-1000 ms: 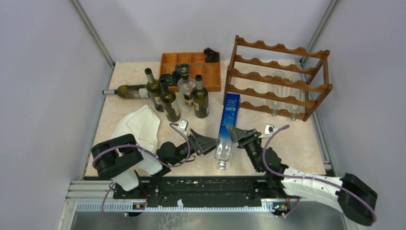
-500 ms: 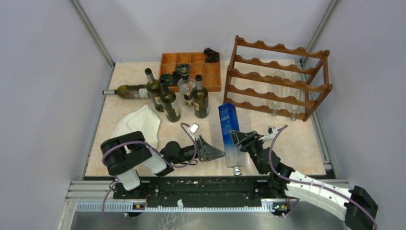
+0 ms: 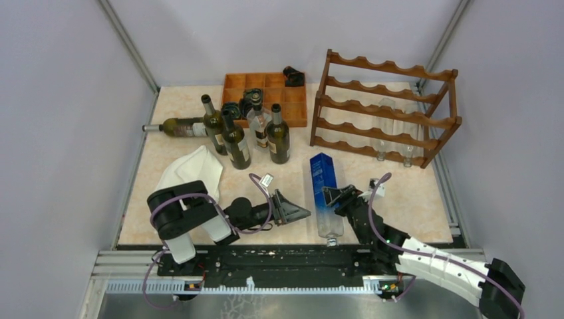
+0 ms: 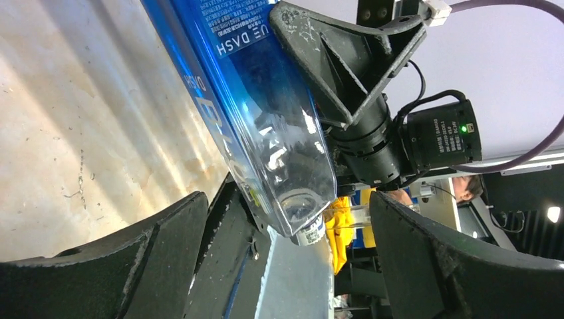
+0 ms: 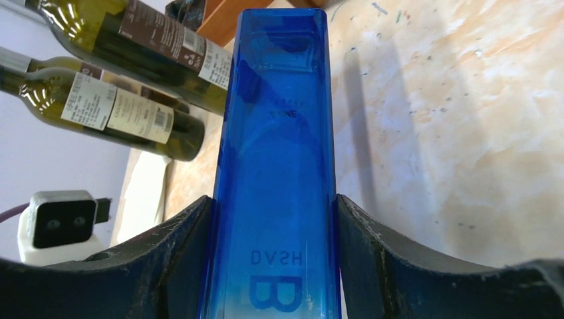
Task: Put the wine bottle on the wine rack
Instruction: Place the wine bottle in the wine rack.
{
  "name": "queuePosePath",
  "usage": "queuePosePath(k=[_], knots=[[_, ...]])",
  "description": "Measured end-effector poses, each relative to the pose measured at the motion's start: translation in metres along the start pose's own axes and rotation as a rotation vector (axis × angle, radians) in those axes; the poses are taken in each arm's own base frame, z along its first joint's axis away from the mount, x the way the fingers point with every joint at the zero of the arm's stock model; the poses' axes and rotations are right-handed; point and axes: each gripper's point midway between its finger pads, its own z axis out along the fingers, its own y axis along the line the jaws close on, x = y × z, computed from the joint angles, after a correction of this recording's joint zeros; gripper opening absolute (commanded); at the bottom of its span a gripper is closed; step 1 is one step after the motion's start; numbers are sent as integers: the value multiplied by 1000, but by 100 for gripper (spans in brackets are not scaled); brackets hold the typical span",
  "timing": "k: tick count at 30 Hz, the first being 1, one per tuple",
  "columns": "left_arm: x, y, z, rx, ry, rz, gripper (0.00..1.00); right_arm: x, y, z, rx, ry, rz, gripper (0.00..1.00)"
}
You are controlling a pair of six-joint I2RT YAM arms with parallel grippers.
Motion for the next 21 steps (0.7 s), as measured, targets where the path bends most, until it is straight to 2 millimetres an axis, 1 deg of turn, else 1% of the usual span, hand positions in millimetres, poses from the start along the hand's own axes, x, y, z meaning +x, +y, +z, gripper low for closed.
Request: queuePosePath(k=[2,4,10,17,18,19,21], knots=[[-1,0,-4,-5,-6,13,96,-4,-4,-2,16,-17,-6,0],[-2,-4,-8,4,-10,32,96,-10,-10,-4,34,-40,-13,0],[-5,-26,-13,68,-2,130,96,-27,-33,-11,115,-115,-56,0],[-4,-46,-23,122,48,297,96,-43,-63,-22,252,-168,-159,0],[-3,-46,-26,121,59,337,96,-45,-68,-24,273,-171,-180,0],[-5,-52,-27,137,52,348,96,-48,-72,-25,294,-176,-199,0],[-6,-56,-31,138,54,403,97,-54,-79,-28,330,-187,-233,0]])
